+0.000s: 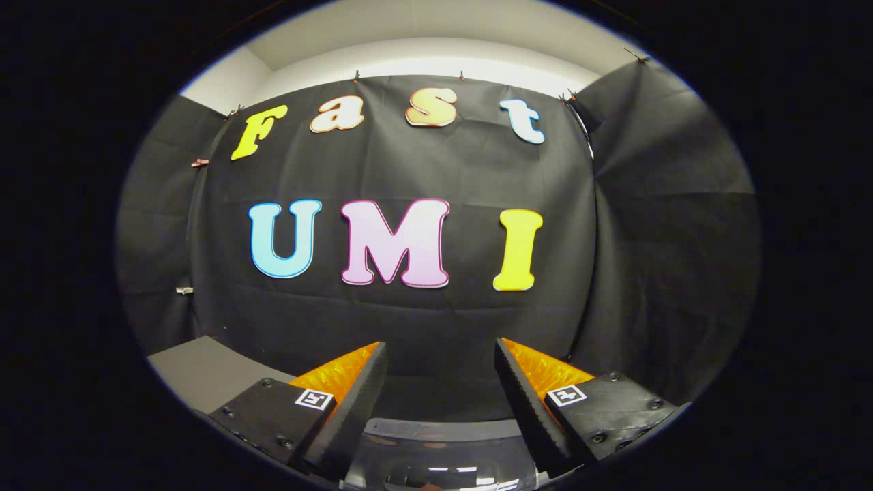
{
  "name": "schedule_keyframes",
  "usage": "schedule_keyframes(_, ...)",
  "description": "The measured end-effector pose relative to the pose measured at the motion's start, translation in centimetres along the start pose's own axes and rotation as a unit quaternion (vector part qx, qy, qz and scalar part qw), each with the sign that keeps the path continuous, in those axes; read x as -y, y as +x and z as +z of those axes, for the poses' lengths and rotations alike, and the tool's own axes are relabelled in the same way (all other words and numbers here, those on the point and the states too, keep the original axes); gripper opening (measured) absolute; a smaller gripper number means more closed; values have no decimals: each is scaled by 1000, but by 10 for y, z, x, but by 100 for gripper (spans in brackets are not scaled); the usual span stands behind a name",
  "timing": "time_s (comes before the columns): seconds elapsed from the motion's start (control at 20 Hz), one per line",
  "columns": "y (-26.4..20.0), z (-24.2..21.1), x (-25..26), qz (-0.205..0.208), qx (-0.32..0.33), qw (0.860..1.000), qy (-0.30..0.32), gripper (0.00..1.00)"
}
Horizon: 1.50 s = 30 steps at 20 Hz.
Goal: Put the clothes into the washing machine and then close the washing machine lid.
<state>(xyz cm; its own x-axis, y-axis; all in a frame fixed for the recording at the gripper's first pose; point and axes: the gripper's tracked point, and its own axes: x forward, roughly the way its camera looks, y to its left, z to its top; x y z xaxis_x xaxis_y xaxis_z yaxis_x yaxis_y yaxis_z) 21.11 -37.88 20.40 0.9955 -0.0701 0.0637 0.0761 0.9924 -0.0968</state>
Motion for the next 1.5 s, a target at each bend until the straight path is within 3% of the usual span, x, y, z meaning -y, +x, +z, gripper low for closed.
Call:
schedule_keyframes(0.3, -6, 23, -13, 13, 22, 1000, 13, 98)
schedule_keyframes(1.5, -21, 35, -9, 17, 35, 999, 39, 98)
